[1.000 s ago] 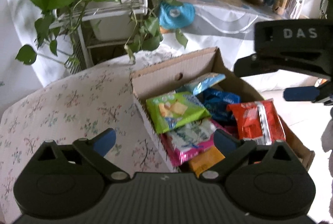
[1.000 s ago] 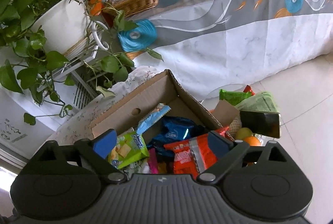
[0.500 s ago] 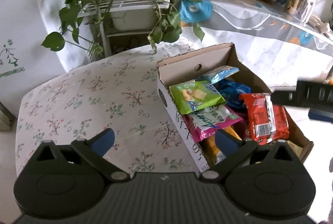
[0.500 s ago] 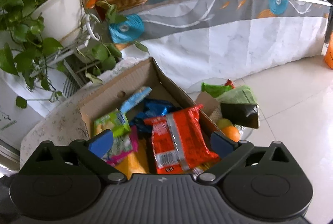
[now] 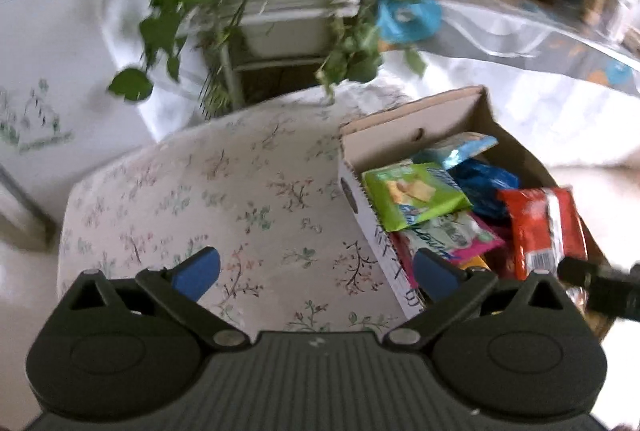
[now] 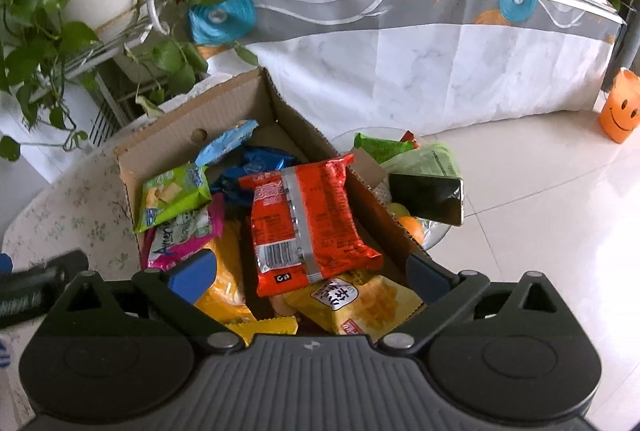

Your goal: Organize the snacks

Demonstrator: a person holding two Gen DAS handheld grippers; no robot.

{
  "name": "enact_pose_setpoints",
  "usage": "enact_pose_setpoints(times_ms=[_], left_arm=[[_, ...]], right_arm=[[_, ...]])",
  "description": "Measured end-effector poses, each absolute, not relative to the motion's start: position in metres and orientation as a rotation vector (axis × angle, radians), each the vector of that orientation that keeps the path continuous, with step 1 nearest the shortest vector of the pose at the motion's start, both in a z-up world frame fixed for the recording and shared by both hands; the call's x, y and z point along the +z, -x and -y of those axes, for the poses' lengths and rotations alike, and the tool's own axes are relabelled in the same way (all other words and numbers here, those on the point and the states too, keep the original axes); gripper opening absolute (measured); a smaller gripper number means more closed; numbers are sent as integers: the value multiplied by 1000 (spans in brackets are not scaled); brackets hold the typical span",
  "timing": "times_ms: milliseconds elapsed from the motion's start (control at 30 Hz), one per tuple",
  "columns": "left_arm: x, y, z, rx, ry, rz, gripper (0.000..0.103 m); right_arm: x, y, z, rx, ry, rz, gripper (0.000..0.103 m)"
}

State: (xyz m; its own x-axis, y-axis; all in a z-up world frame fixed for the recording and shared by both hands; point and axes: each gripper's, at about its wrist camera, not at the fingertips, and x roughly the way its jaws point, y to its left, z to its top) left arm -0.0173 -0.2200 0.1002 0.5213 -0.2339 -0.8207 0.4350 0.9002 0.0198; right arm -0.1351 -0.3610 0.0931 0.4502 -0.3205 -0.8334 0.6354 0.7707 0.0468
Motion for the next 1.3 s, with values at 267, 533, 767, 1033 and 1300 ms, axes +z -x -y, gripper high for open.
enact_pose_setpoints(times_ms=[267,533,767,1033,1300], left_arm=[[92,10,226,-359,-231,-957,102],[82,13,234,-347,-254,-966,102],[79,16,240,-348,-253,-966,102],[80,16,238,-348,-236,-968,102],[79,17,239,-355,-248,-973,102]], right_arm=[[85,117,350,-592,-273,-994,103],[82,112,354,-597,-275,-1012,103],[81,110,356,-596,-286,-1016,103],[80,109,357,-597,-289,-1019,103],[80,109,358,-614,-286,-1015,103]])
